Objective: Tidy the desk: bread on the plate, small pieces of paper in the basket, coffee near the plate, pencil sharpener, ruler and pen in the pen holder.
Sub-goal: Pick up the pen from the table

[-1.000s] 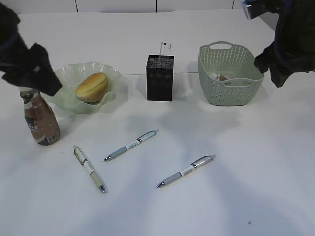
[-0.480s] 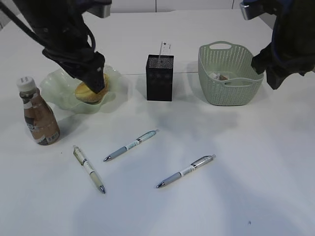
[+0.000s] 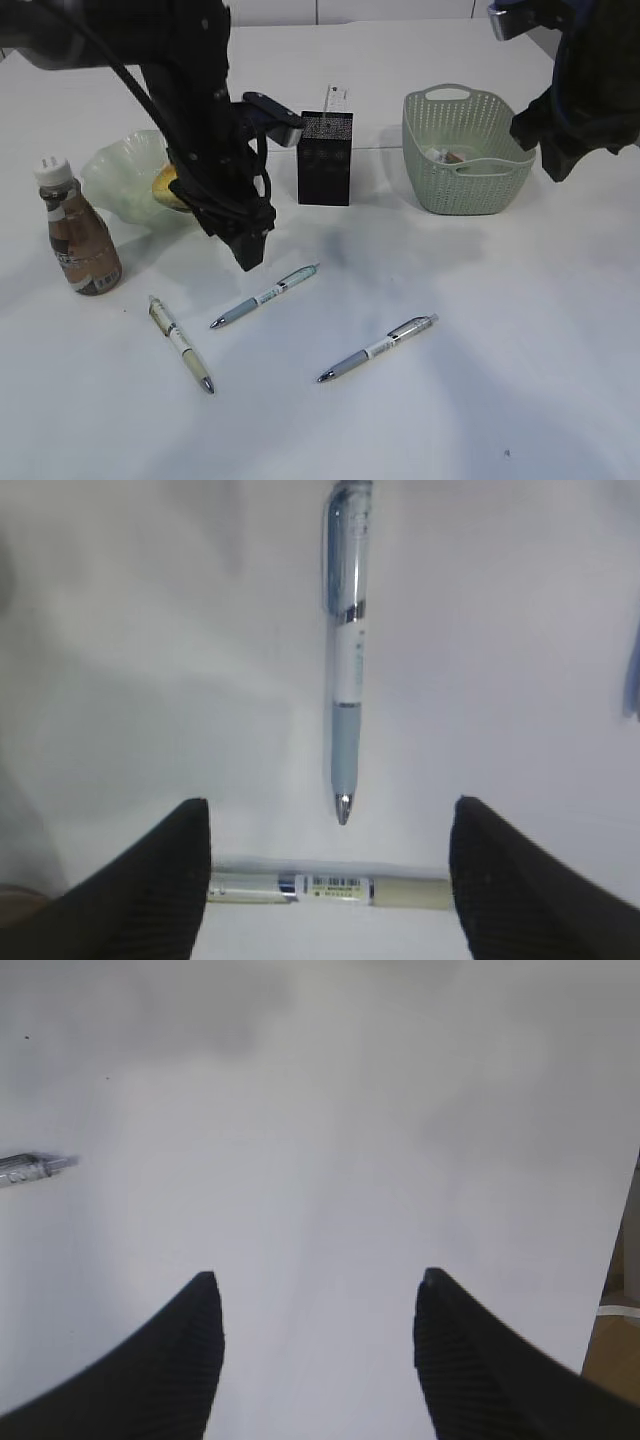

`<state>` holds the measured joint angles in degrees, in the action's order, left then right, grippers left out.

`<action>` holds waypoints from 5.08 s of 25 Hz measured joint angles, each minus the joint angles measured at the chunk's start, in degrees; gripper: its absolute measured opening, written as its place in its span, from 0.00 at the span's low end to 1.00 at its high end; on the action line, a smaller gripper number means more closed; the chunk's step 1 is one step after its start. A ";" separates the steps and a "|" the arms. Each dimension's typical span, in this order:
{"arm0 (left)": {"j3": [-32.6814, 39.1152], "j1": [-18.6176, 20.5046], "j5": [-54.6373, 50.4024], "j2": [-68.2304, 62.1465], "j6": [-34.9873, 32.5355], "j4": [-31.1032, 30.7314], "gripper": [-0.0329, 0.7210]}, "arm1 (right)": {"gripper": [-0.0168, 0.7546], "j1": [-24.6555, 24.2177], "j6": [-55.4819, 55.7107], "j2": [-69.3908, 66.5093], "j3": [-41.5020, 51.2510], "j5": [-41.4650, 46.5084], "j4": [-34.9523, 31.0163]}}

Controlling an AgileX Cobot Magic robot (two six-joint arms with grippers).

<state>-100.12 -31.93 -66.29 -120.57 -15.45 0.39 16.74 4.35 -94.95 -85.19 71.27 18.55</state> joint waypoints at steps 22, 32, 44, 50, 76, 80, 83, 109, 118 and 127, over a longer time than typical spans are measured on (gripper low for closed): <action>-0.49 -0.46 8.00 -6.87 -0.42 0.47 0.74 | 0.64 -0.04 0.00 0.00 0.00 -0.03 -0.05; -0.49 -0.59 10.57 -7.63 -0.42 1.45 0.74 | 0.64 -0.04 0.00 0.00 0.00 -0.13 1.98; -0.49 -0.59 10.57 -8.96 -0.68 2.66 0.74 | 0.64 -0.04 0.00 0.00 0.00 -0.13 2.34; -0.49 -0.59 10.57 -9.49 -0.68 2.66 0.70 | 0.64 -0.04 0.00 0.00 0.00 -0.13 2.34; -0.58 -0.59 10.03 -12.14 -0.81 2.71 0.64 | 0.64 -0.04 0.00 0.00 0.00 -0.13 2.34; -0.81 -0.59 9.95 -12.33 -0.81 2.71 0.62 | 0.64 -0.04 0.00 0.00 0.00 -0.13 2.47; -0.93 -0.59 9.91 -12.43 -0.81 2.71 0.57 | 0.64 -0.04 0.00 0.00 0.00 -0.13 2.62; -5.10 -0.59 1.87 -12.56 -3.80 2.51 0.15 | 0.64 -0.04 0.00 0.00 0.00 -0.33 3.86; -17.73 -0.59 -3.35 -12.56 -3.80 2.99 0.15 | 0.64 -0.04 0.00 0.00 0.00 -0.33 3.86; -25.02 -0.59 -3.80 -12.56 -3.80 3.31 0.15 | 0.64 -0.04 0.00 0.00 0.00 -0.33 3.86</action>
<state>-125.15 -32.52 -70.09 -133.13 -19.26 3.70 16.70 4.35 -94.95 -85.19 70.93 22.41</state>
